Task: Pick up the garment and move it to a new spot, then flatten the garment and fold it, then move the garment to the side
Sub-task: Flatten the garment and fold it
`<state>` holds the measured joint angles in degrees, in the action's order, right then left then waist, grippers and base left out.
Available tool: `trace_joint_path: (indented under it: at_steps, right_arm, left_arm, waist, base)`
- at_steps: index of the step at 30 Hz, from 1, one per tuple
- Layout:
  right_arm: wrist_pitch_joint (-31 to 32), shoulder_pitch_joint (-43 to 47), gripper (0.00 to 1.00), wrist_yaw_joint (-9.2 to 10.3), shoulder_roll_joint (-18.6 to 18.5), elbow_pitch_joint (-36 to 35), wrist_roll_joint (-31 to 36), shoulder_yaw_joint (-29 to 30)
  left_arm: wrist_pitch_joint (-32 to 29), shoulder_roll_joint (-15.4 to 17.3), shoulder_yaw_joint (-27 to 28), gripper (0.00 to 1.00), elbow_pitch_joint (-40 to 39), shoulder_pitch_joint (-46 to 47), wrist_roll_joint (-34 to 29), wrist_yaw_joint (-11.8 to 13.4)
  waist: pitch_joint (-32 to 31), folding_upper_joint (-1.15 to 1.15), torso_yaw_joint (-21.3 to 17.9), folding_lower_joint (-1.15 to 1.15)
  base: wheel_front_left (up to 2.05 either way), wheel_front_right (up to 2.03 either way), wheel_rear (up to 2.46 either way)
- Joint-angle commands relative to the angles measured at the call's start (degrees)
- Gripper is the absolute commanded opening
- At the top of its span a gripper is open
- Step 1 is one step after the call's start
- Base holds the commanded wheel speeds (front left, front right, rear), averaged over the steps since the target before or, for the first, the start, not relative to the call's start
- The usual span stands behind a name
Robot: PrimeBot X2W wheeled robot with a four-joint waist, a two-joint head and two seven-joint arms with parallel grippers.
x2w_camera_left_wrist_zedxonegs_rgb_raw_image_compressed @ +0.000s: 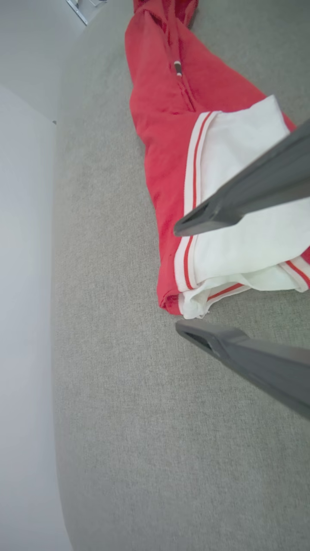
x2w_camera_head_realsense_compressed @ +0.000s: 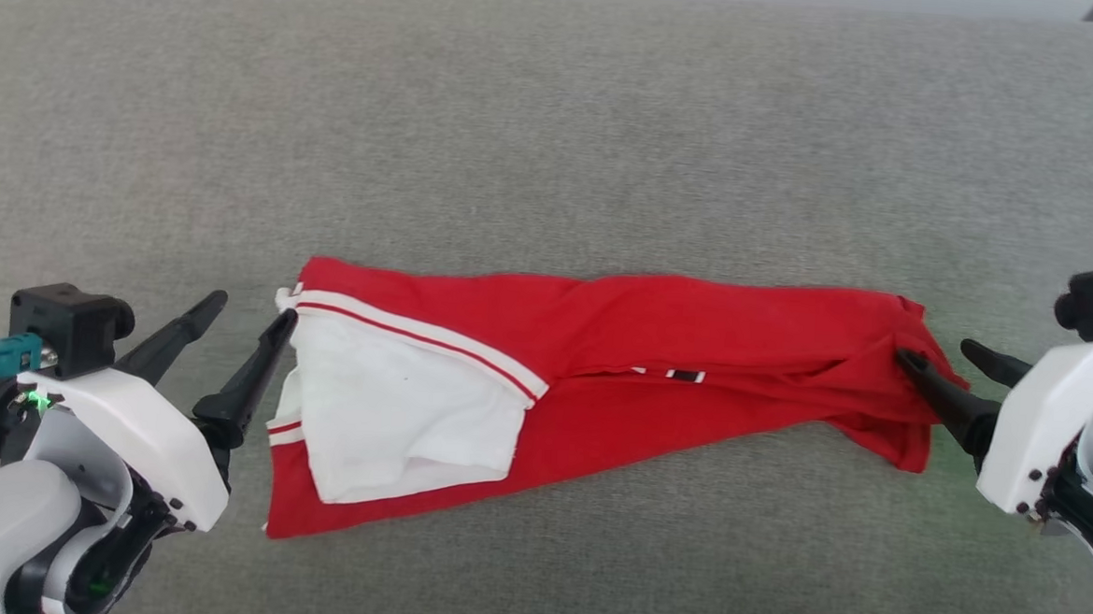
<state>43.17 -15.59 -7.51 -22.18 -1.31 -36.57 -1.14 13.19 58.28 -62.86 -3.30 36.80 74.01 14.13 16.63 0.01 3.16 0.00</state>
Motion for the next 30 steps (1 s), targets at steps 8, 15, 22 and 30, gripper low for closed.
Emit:
trace_joint_path:
  at_steps: [8, 15, 22, 30]
  right_arm:
    - [1.8, -4.7, 1.0, 0.05, 0.1, 10.1, 0.8, -1.5]
    - [3.1, -7.4, 1.0, 0.03, 1.5, 19.5, -1.9, -5.7]
    - [1.8, -8.6, 0.0, 0.03, -0.2, 20.5, -7.3, -8.0]
    - [-0.7, -7.4, 0.0, 0.04, -4.5, 18.4, -10.4, -4.7]
  left_arm:
    - [2.0, -4.7, 9.6, 1.0, 1.7, -6.3, -5.7, 1.0]
    - [2.0, -12.3, 22.8, 1.0, 2.8, -16.4, -14.1, -1.0]
    - [2.0, -18.4, 32.0, 1.0, 4.5, -24.1, -20.9, -5.2]
    - [2.0, -25.2, 40.8, 1.0, 6.2, -30.1, -26.5, -9.7]
  waist:
    - [0.5, -0.01, 3.5, 0.0]
    - [0.2, -0.01, 5.6, 0.0]
    - [-0.4, -0.01, 6.2, 0.0]
    - [-2.1, -0.01, 5.4, 0.0]
  base:
    - [0.0, 0.0, 0.0]
    - [0.0, 0.0, 0.0]
    - [0.0, 0.0, 0.0]
    - [0.0, 0.0, 0.0]
